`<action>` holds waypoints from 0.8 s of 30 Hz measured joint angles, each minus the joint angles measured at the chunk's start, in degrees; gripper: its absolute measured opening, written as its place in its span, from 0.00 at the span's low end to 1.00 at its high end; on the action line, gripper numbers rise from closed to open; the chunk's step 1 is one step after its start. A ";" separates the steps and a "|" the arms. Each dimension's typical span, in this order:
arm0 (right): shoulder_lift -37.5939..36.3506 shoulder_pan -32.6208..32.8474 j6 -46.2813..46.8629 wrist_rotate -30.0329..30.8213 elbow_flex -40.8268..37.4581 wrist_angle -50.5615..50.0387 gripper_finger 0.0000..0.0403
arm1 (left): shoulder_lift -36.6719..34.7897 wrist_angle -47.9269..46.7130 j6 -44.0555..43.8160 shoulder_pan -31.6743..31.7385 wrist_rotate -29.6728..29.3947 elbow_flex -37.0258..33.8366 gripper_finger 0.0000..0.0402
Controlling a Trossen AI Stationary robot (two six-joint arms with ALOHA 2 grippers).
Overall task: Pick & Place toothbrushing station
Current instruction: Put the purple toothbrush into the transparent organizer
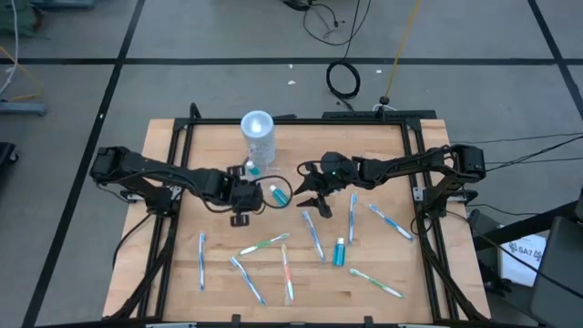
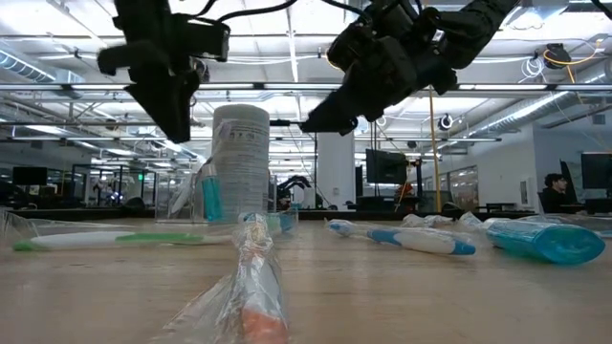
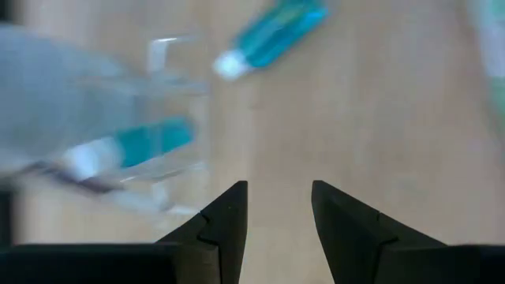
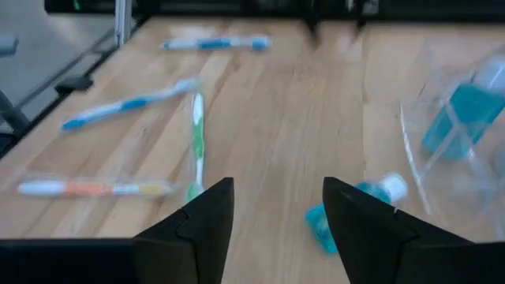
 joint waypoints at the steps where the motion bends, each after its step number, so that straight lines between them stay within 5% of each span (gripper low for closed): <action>1: -0.76 0.00 0.02 0.04 -0.04 -1.88 0.46 | 0.00 -0.41 -0.65 -0.35 -2.18 0.00 0.37; 9: -6.88 0.10 -0.21 3.16 -0.02 -16.19 0.44 | -2.91 -0.51 2.57 -2.21 -4.15 0.00 0.37; 17: -7.50 2.06 -5.04 18.15 -0.04 -34.56 0.44 | -11.39 1.84 5.85 -2.44 -3.94 -1.67 0.37; 24: -7.51 2.07 -17.79 34.38 -0.04 -44.59 0.43 | -24.90 15.68 10.23 -0.01 -0.50 -14.17 0.37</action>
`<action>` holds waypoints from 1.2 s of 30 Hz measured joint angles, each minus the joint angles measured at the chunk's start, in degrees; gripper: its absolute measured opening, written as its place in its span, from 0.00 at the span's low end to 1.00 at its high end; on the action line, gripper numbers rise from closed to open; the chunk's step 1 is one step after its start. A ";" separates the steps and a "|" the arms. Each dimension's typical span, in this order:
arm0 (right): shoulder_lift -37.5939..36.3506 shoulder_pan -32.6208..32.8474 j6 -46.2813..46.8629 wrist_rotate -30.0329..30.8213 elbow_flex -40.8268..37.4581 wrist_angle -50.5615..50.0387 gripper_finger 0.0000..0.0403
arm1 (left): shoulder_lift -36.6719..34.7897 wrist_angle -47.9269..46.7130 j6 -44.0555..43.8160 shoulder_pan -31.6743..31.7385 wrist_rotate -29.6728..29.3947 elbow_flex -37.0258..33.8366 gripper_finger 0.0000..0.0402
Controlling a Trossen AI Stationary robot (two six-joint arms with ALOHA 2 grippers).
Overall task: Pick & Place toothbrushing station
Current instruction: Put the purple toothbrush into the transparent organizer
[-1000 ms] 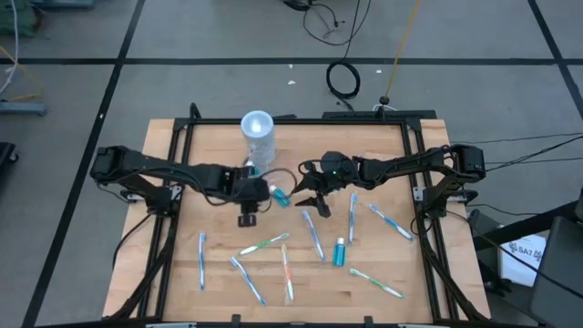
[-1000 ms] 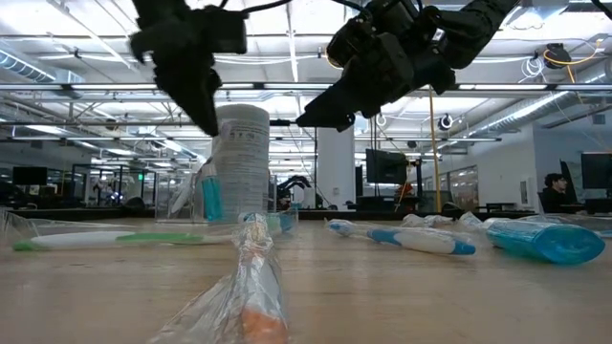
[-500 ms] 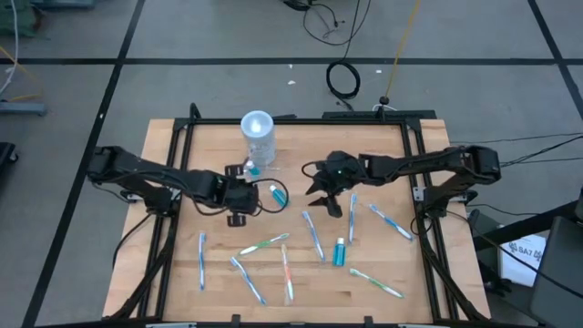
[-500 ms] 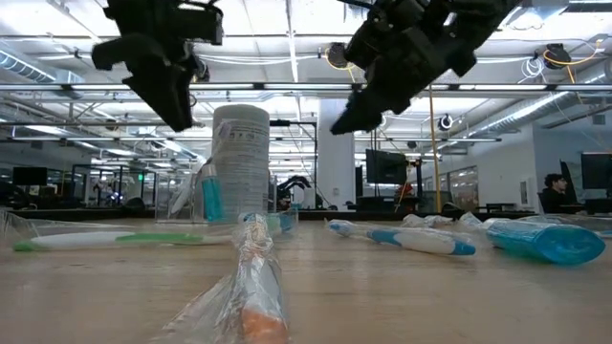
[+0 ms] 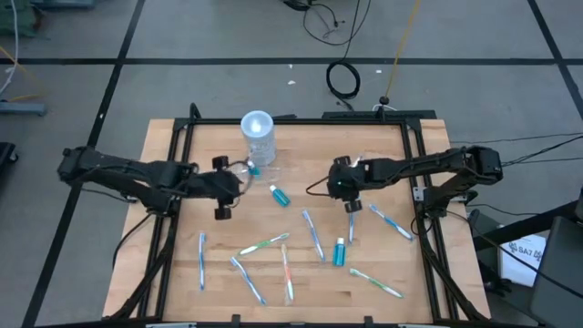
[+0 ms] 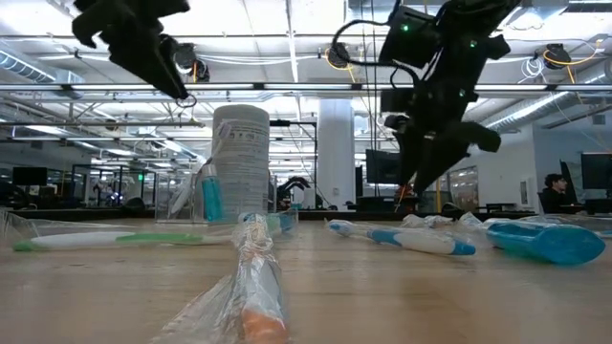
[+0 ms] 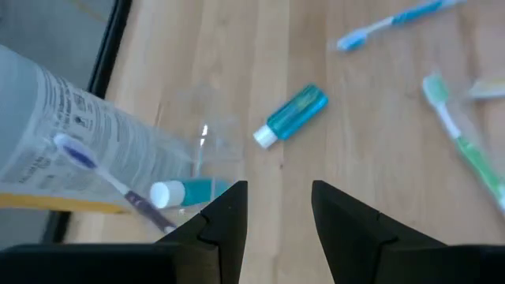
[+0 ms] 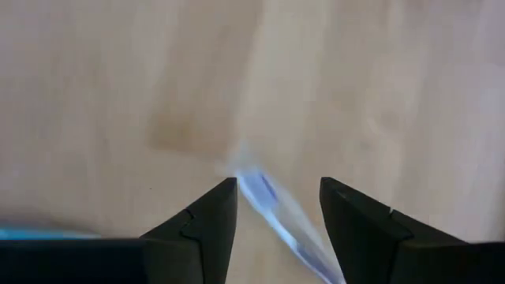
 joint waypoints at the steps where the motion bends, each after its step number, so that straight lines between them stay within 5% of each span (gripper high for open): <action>1: 0.00 -0.30 -0.99 1.20 0.00 -1.13 0.43 | -2.07 2.14 -0.04 0.42 1.15 -1.97 0.37; 9: 0.00 -3.95 -3.80 0.69 0.00 -2.87 0.42 | -12.55 11.65 0.97 2.81 3.17 -11.97 0.37; 14: 1.41 -6.84 -4.95 -6.35 0.09 0.43 0.42 | -12.91 11.82 1.77 3.68 3.22 -12.25 0.37; 32: 7.39 -8.10 -8.82 -6.39 0.07 -1.04 0.61 | -12.67 11.92 9.53 3.69 3.89 -12.26 0.37; 36: 9.25 -9.19 -9.49 -12.17 0.09 0.02 0.60 | -12.67 12.87 14.11 3.69 2.57 -12.26 0.37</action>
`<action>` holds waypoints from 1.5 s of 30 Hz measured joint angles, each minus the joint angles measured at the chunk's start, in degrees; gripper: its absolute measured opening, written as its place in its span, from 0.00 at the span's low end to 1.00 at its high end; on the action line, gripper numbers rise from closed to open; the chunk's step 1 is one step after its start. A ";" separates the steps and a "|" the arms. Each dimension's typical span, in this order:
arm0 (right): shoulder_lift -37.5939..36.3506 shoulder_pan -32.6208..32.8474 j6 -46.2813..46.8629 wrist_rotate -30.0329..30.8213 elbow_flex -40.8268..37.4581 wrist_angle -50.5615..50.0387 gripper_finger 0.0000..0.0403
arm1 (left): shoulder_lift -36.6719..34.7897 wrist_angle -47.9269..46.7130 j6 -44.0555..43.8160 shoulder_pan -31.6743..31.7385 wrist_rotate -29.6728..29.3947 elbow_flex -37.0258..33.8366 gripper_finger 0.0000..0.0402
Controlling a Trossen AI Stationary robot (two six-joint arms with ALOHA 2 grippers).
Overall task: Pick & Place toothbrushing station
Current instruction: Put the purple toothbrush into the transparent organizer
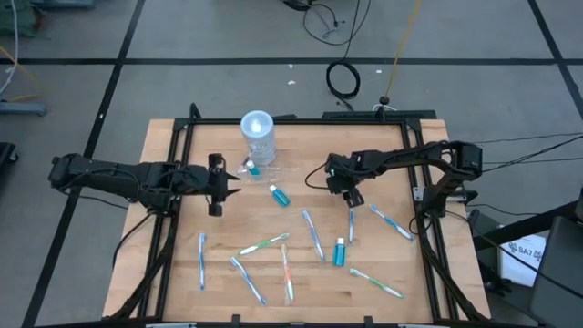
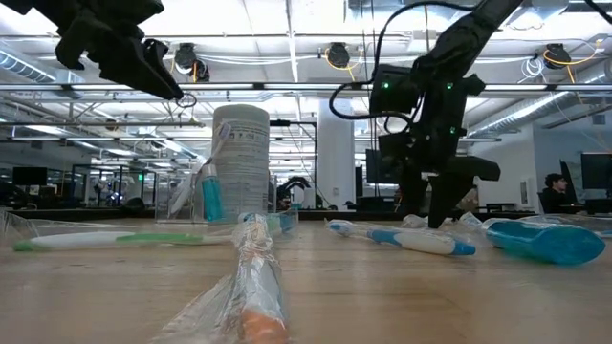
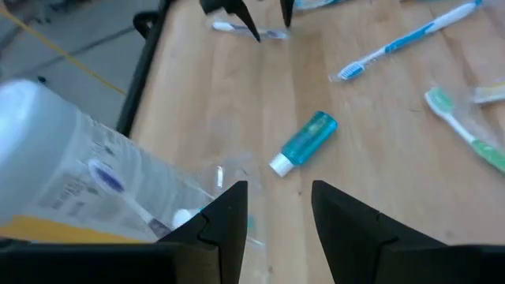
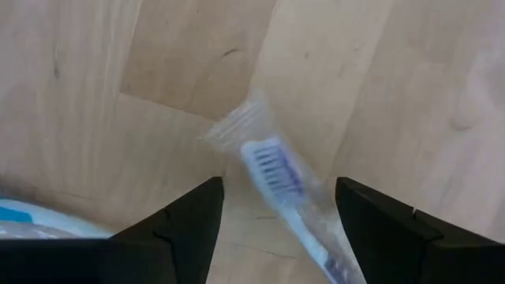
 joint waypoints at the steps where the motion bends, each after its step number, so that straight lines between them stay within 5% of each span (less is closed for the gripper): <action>1: 0.59 -0.26 -0.01 -1.21 0.02 0.27 0.60 | 0.00 0.57 1.02 0.00 -0.30 0.00 0.37; 8: 2.80 -0.67 -2.26 -2.28 0.24 -0.03 0.49 | 0.00 4.89 6.66 0.17 -3.90 0.00 0.37; 22: 2.65 -0.57 -1.45 -4.46 0.02 0.25 0.04 | 0.00 6.26 9.20 4.62 -4.50 0.01 0.37; 35: -8.21 0.93 -0.43 -4.24 -0.20 10.71 0.03 | 0.00 6.41 5.56 6.60 -4.37 0.02 0.37; 45: -13.98 2.46 18.15 -7.11 0.02 46.03 0.04 | 0.00 9.43 -1.16 6.60 -4.24 0.02 0.37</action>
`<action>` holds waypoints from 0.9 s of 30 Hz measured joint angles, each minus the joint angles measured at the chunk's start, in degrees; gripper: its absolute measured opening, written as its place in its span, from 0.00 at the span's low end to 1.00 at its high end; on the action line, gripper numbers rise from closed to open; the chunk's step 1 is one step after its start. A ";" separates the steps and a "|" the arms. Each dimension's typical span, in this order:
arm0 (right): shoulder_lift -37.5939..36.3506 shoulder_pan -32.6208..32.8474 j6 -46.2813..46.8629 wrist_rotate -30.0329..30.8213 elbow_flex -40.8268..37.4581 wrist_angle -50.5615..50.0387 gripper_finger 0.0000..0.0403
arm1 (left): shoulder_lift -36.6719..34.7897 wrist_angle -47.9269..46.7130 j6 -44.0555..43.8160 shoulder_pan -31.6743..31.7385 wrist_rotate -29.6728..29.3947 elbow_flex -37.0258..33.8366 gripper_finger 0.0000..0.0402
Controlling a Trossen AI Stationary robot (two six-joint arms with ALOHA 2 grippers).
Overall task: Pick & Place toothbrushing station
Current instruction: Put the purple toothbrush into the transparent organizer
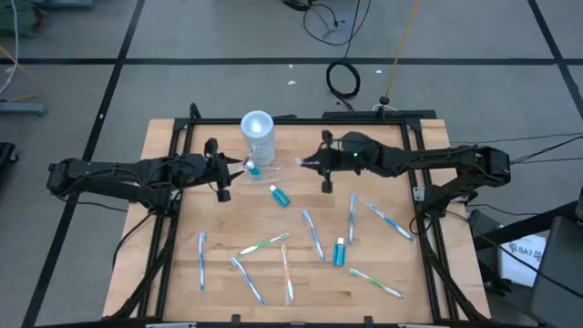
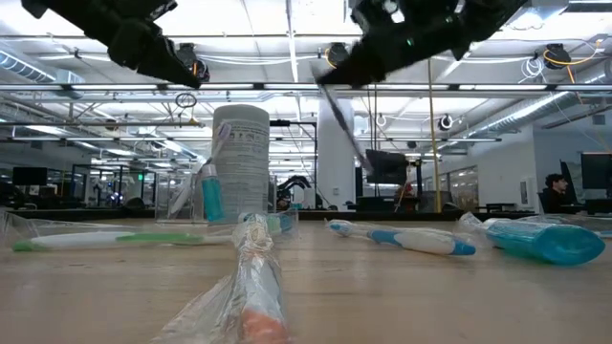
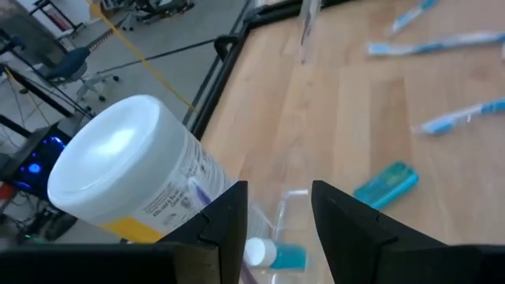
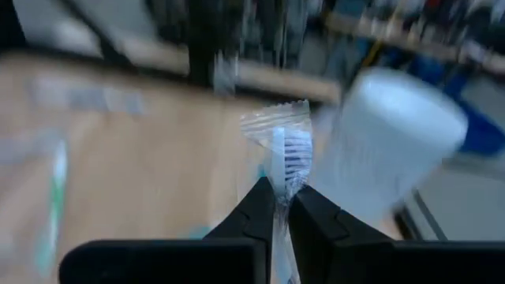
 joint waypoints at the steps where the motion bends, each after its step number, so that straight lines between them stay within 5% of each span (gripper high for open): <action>1: 0.28 0.03 1.49 -0.79 -0.04 4.02 0.04 | 0.00 0.21 -0.87 0.00 0.00 0.00 0.37; 20: 20.91 0.44 19.26 -0.99 -0.02 57.09 0.04 | 0.00 -0.41 -9.78 -1.55 5.60 0.00 0.37; 27: 30.48 0.10 19.43 4.45 1.54 59.36 0.04 | 0.02 -0.06 -10.31 -1.90 5.57 0.00 0.37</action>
